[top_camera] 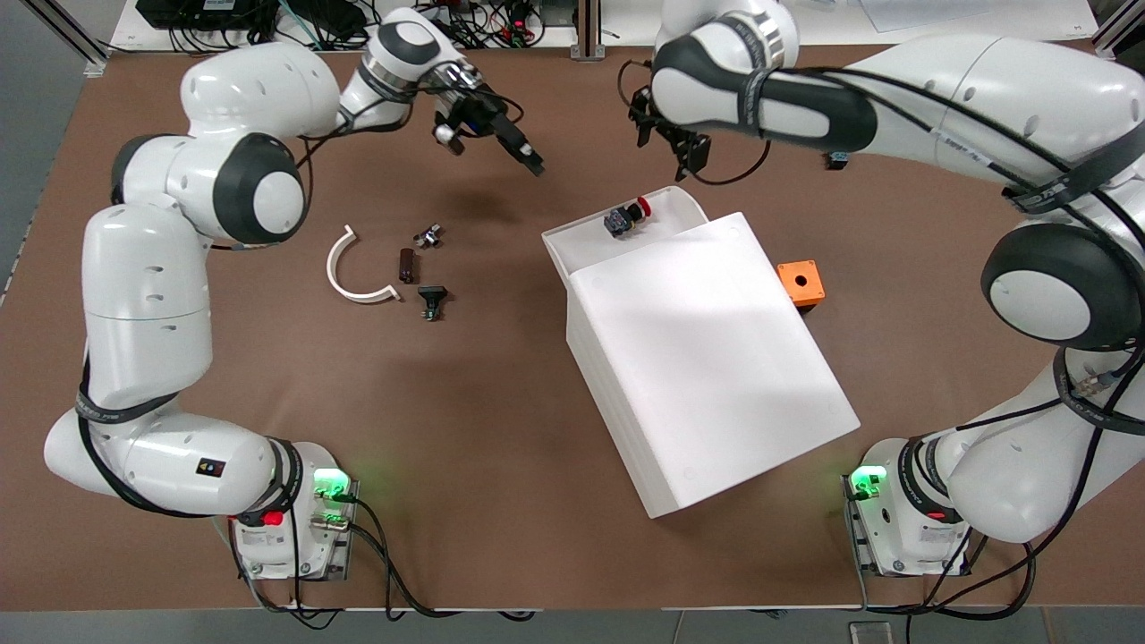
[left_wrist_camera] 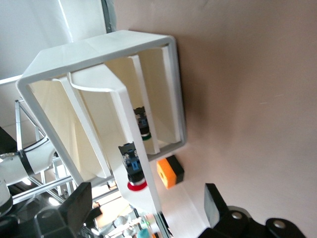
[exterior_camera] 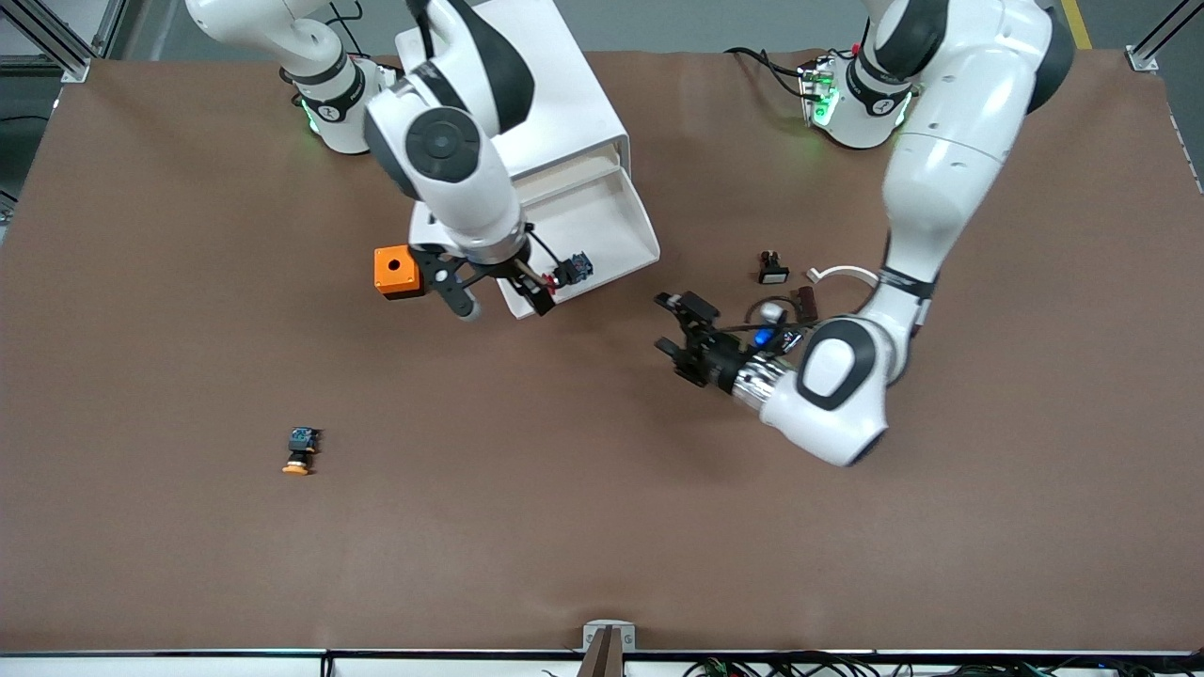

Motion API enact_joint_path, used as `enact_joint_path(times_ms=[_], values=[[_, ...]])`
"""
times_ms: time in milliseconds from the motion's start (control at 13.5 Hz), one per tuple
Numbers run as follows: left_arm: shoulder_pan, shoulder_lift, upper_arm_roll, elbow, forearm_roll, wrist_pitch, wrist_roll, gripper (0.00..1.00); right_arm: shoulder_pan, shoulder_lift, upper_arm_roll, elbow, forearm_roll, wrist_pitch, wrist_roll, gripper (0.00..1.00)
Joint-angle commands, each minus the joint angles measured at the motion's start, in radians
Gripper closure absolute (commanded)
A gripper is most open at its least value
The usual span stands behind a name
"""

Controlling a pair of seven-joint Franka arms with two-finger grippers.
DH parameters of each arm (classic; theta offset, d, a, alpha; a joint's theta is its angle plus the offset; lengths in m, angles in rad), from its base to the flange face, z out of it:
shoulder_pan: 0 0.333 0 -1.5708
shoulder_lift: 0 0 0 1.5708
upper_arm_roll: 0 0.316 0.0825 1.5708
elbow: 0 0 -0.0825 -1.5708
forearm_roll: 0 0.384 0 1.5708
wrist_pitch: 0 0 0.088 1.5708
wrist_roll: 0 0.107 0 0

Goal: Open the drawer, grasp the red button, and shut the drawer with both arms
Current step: 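Reach the right gripper into the open drawer while the left gripper withdraws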

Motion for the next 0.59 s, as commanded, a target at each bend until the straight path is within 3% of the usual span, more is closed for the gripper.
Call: enact_joint_path(times_ms=[0, 295, 517], values=[[0.071, -0.019, 0.000, 0.012, 0.050, -0.021, 0.039, 0.01, 0.046, -0.007, -0.008, -0.059, -0.013, 0.064, 0.067, 0.17], [0.099, -0.061, 0.063, 0.013, 0.239, -0.019, 0.122, 0.01, 0.092, 0.004, -0.008, -0.098, -0.013, 0.117, 0.113, 0.21], [0.079, -0.130, 0.055, 0.036, 0.433, -0.013, 0.138, 0.01, 0.114, 0.013, -0.010, -0.127, -0.013, 0.162, 0.145, 0.20]])
